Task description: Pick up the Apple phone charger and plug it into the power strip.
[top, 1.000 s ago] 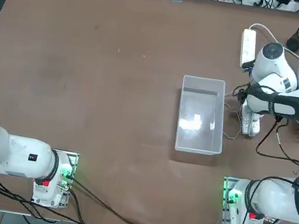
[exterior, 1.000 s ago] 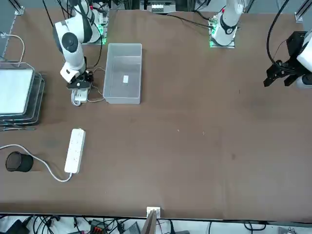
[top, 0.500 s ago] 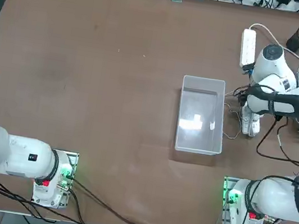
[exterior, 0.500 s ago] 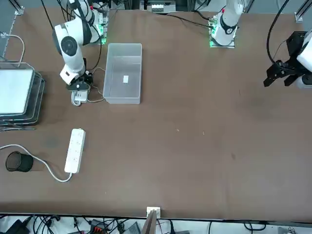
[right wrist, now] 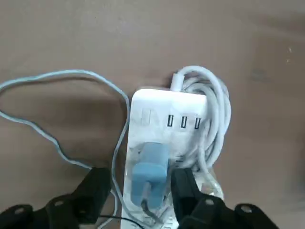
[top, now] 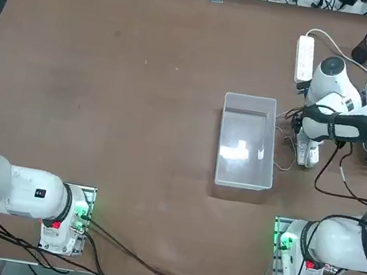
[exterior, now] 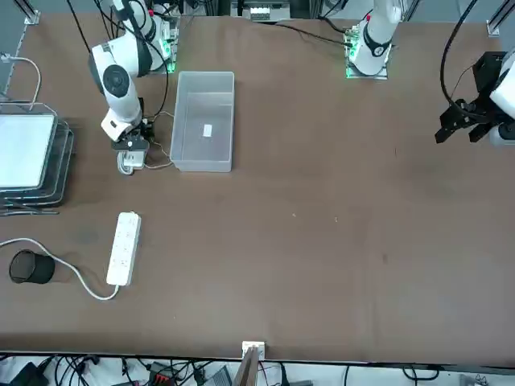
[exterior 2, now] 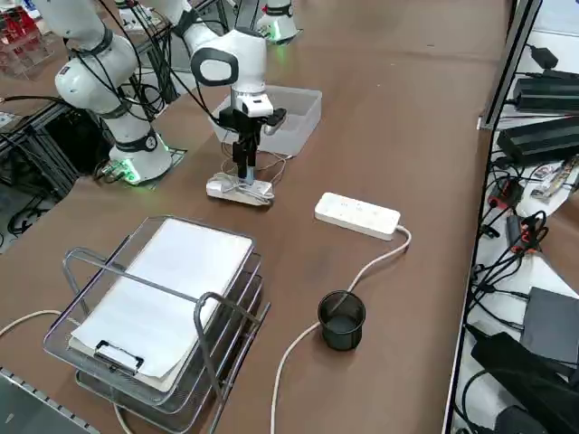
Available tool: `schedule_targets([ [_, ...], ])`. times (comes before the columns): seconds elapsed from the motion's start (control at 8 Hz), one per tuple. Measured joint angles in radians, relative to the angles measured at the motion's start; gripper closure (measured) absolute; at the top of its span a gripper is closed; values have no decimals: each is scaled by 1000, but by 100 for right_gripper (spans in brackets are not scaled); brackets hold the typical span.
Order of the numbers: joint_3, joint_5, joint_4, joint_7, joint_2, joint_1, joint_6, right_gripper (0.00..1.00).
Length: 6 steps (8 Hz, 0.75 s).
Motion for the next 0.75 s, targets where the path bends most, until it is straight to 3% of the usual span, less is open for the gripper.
schedule_targets([
  [0.75,-1,0,0,5,1,-10,-2,35],
])
